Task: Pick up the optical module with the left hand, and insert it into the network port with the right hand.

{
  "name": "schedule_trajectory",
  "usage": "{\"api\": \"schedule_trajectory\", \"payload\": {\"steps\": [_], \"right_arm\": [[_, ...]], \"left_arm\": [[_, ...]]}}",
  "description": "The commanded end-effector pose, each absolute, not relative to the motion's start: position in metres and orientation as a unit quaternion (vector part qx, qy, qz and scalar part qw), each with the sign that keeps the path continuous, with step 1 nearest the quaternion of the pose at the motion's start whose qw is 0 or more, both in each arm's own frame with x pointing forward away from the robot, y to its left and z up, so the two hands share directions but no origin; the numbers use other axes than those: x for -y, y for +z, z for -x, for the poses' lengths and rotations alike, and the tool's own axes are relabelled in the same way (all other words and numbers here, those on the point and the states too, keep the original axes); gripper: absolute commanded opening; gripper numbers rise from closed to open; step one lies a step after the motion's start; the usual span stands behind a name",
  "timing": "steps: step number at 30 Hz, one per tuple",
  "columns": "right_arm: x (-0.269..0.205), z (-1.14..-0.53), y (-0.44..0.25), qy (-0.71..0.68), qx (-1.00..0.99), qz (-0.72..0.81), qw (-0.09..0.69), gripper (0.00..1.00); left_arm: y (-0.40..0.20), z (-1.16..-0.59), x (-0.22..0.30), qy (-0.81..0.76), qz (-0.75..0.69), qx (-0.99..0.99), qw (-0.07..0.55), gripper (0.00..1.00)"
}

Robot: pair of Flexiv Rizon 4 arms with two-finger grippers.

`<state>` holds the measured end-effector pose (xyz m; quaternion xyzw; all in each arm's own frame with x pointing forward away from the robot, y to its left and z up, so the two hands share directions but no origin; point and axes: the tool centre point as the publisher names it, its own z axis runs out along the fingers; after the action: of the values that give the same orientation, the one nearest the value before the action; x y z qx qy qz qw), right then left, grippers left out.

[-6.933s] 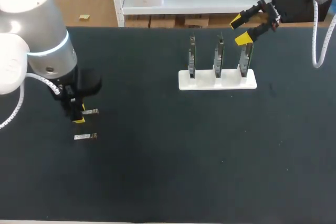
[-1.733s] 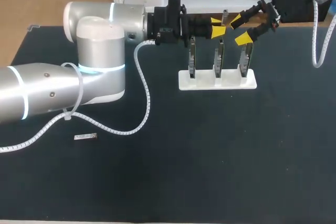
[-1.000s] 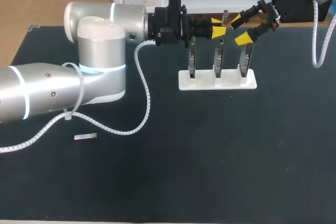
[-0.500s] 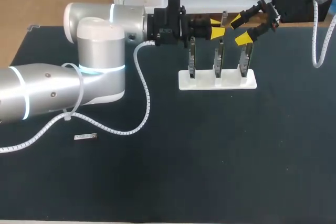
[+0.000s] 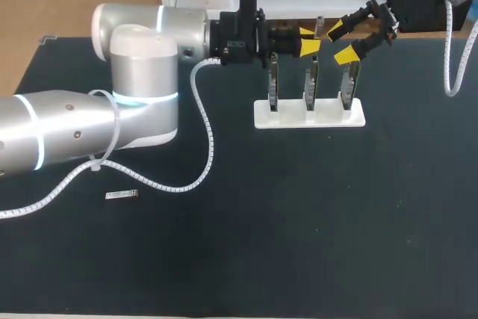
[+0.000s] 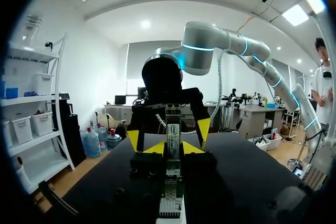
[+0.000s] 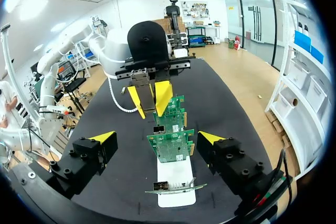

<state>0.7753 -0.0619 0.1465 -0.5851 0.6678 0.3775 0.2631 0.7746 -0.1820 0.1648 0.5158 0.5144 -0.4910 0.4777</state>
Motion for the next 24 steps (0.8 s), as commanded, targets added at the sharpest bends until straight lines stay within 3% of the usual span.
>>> {"api": "schedule_trajectory", "payload": {"steps": [1, 24], "right_arm": [[0.062, -0.7738, 0.1466, 0.376, -0.668, 0.585, 0.265, 1.0], [0.062, -0.7738, 0.1466, 0.376, -0.668, 0.585, 0.265, 1.0]], "left_arm": [[0.1643, -0.7797, 0.185, -0.493, -0.518, -0.512, 0.475, 0.0], [0.1611, -0.7771, 0.1883, -0.49, -0.518, -0.518, 0.473, 0.0]]}}
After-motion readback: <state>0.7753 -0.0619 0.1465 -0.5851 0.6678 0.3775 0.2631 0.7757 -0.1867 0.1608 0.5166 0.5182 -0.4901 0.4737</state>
